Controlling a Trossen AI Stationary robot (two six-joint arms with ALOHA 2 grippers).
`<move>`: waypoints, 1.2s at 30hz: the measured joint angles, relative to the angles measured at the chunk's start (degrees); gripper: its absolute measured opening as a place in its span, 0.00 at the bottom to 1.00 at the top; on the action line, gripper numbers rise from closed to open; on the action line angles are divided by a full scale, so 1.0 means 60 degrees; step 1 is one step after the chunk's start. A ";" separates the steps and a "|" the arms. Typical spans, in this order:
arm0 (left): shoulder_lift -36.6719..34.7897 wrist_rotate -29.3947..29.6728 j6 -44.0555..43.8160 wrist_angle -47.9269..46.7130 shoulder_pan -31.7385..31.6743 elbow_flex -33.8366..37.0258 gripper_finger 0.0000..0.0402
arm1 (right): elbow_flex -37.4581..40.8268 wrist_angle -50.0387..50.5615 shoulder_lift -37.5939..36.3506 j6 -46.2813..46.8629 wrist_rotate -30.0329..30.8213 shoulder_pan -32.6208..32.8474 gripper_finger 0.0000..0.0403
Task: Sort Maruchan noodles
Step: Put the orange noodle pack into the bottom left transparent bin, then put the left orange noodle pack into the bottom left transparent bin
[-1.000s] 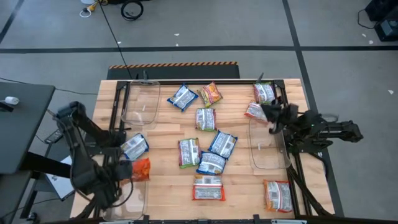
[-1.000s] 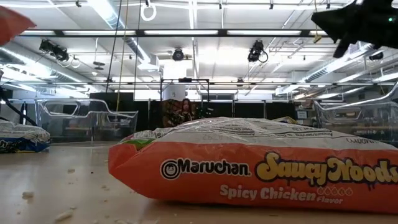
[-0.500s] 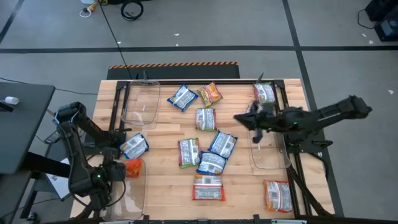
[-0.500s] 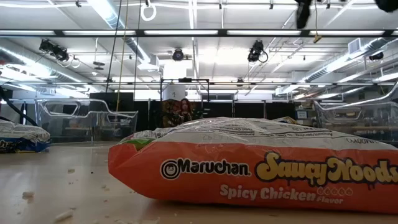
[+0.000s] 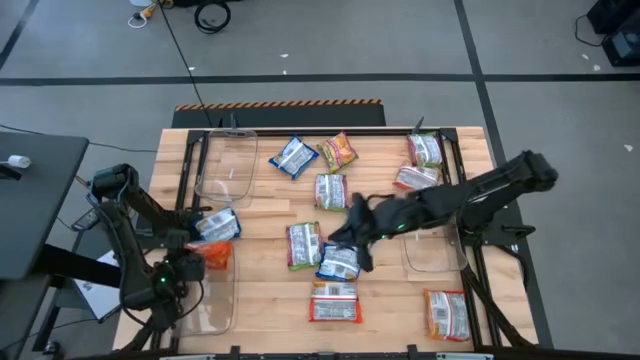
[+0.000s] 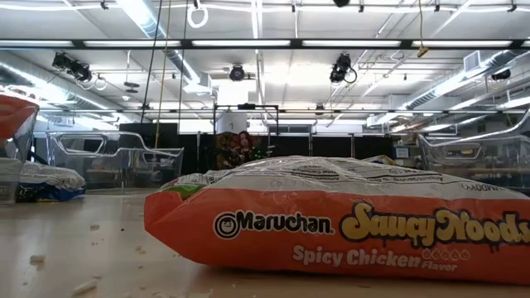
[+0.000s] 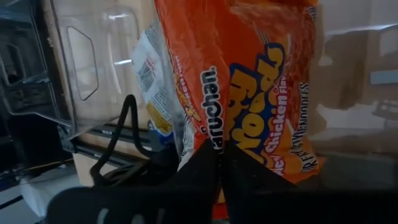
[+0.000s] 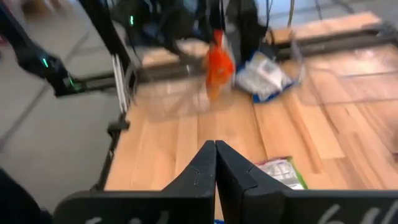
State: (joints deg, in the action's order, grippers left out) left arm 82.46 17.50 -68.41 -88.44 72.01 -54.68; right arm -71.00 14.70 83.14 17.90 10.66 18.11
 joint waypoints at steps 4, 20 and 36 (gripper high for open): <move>0.0000 -0.0054 0.0026 0.0457 0.0000 0.0217 0.13 | -0.0864 0.0497 0.1258 0.0317 0.0004 0.0296 0.04; -0.0135 -0.1789 -0.0260 -0.0254 -0.0188 -0.2056 0.52 | -0.1017 0.2681 0.2771 0.1313 -0.0457 0.1916 0.19; 0.2086 0.3826 0.7657 0.7565 -0.3789 -0.4572 0.55 | -0.1275 0.3954 0.4976 0.1323 -0.0467 0.4098 0.18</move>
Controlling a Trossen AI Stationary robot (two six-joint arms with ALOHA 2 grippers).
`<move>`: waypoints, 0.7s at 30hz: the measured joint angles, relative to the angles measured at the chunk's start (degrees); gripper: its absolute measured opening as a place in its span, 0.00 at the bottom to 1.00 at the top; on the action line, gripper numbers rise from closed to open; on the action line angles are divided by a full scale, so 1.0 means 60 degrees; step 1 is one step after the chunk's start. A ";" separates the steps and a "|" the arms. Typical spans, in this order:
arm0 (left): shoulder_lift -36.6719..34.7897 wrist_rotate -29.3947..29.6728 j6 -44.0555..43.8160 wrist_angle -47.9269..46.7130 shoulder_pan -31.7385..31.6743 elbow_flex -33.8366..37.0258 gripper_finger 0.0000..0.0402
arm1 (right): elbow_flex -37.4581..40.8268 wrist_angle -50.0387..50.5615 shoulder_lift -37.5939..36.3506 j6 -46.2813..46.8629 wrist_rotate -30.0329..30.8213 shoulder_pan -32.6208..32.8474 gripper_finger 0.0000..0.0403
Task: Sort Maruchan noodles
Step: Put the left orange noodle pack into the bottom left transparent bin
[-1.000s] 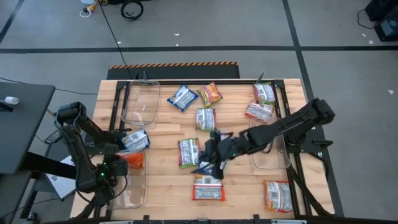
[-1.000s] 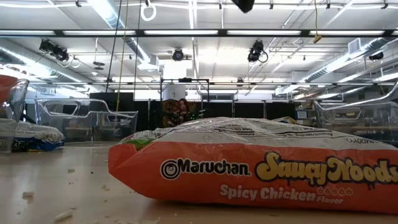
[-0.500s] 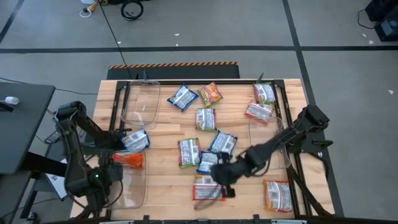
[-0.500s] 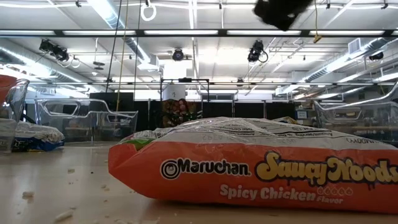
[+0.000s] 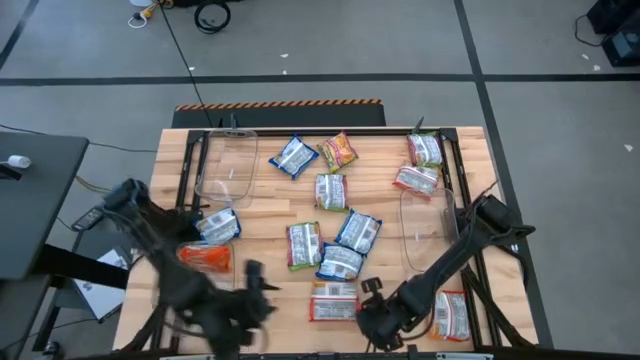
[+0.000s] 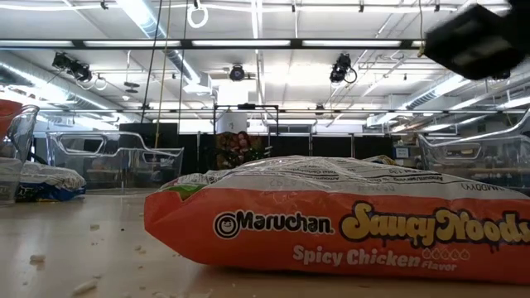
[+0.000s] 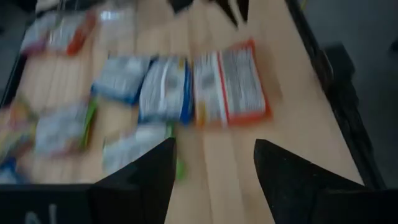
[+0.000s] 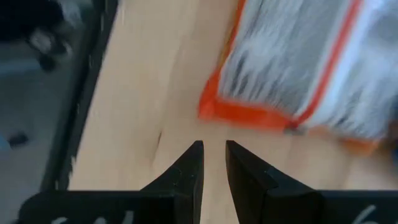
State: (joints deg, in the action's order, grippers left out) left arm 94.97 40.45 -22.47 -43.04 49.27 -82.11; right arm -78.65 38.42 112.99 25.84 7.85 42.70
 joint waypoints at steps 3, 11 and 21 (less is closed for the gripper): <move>0.0858 -0.0497 0.1191 0.1532 -0.0444 0.0004 0.55 | 0.0000 0.0022 0.0379 -0.0011 -0.0006 0.0127 0.18; 0.2371 -0.1333 0.1218 0.3375 -0.0871 0.0005 0.55 | -0.0078 -0.2113 0.0827 -0.0799 0.1207 -0.0373 0.18; 0.3940 -0.0778 0.1827 0.4259 -0.0693 0.0004 0.55 | -0.0176 -0.2098 -0.0191 -0.0439 0.2081 -0.1304 0.18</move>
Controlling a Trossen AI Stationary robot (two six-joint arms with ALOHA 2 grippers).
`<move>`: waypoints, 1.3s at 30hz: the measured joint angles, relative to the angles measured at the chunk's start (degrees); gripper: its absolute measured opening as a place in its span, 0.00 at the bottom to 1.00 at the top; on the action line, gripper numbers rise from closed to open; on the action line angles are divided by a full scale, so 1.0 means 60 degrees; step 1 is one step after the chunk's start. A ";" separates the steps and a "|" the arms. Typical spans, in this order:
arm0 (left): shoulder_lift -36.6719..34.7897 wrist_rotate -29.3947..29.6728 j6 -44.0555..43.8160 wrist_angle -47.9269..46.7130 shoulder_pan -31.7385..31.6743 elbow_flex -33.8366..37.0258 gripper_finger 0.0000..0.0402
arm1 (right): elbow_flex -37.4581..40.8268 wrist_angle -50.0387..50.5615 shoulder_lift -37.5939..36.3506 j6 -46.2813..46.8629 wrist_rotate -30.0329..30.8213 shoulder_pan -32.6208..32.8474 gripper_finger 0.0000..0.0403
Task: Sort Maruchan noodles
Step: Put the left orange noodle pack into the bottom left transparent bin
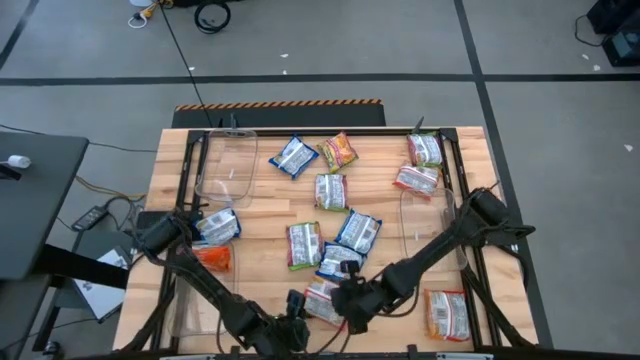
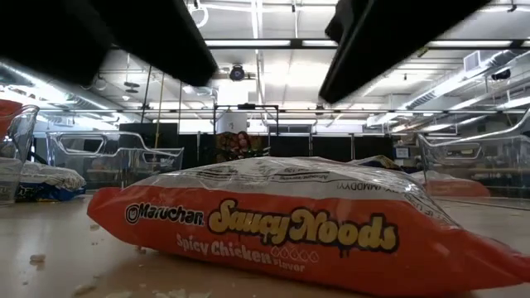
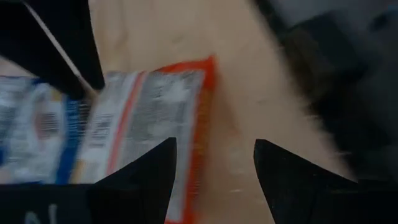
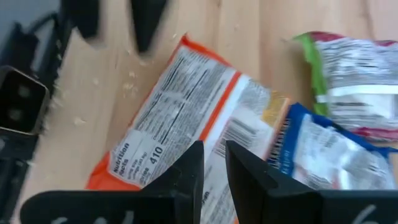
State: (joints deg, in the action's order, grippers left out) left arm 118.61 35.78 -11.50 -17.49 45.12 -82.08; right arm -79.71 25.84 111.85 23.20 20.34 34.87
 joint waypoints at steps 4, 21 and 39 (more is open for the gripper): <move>0.0333 0.0639 0.0388 -0.0110 -0.0121 0.0000 0.55 | -0.0002 0.0341 -0.0531 0.0255 0.0266 0.0285 0.18; 0.1394 0.1298 0.1336 -0.0099 -0.0650 -0.0129 0.26 | -0.1103 0.1818 -0.1126 0.2140 0.0998 0.1660 0.18; -0.2365 -0.2835 -0.2574 -0.8403 -0.0622 -0.4078 0.04 | -0.2213 0.2941 -0.1957 0.1635 0.1558 0.1689 0.18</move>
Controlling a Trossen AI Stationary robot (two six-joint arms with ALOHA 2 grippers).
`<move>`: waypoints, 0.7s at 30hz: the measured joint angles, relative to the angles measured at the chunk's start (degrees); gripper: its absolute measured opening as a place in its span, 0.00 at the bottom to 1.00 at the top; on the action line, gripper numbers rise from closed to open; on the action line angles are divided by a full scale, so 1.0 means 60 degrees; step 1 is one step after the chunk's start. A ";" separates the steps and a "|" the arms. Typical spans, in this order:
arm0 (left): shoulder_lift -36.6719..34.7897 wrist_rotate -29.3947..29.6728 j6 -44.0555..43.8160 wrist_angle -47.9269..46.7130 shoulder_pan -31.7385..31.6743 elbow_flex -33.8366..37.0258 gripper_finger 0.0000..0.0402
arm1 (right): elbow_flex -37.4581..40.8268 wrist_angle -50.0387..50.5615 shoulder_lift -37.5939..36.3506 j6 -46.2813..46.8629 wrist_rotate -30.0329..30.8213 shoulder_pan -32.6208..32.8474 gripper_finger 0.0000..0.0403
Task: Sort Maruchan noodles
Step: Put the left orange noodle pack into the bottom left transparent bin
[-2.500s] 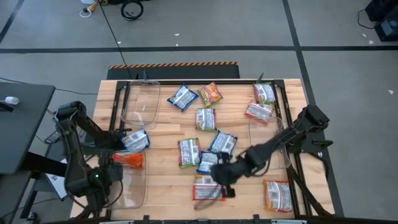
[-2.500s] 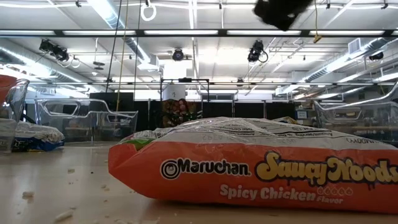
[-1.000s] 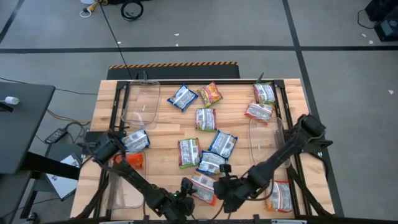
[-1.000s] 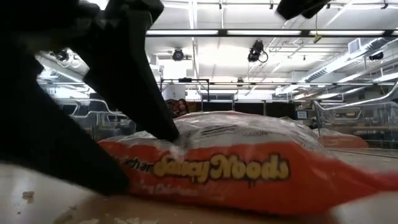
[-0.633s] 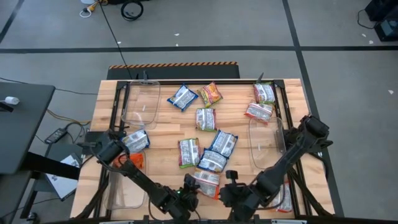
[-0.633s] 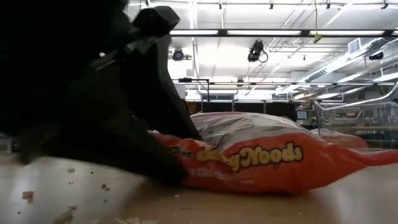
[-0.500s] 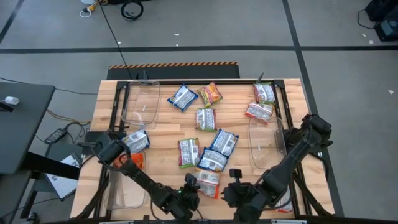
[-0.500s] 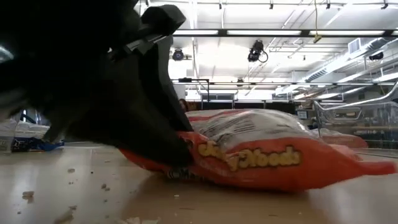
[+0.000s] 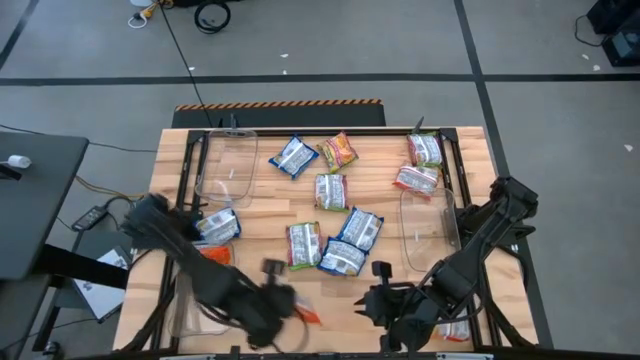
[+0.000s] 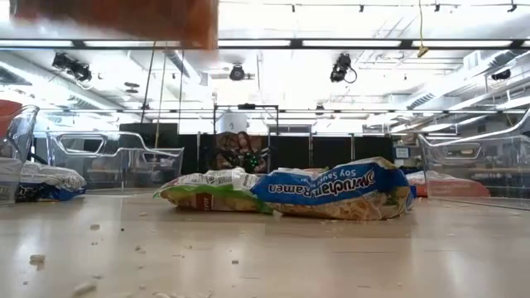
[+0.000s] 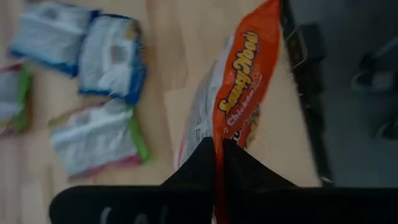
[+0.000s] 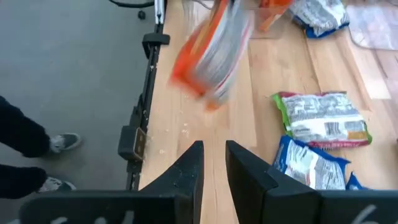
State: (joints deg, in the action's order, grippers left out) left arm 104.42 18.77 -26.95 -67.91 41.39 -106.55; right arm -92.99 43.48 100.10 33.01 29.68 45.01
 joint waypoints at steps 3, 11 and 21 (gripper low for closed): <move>-0.1086 -0.0019 -0.1282 -0.1223 0.0514 0.0009 0.04 | 0.0015 -0.0397 0.0245 -0.0032 0.0289 -0.0057 0.18; -0.3013 0.0278 -0.5105 -0.3678 0.2904 0.0124 0.04 | 0.0015 -0.1769 0.0783 -0.0011 0.0709 -0.0365 0.18; -0.5552 0.2051 -0.9485 -0.3136 0.6017 0.4531 0.04 | 0.0012 -0.2684 0.0953 0.0549 0.1293 -0.0694 0.18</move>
State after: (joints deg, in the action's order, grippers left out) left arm 71.11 31.08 -83.86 -86.72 77.49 -79.36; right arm -92.92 27.38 105.82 36.31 37.44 40.84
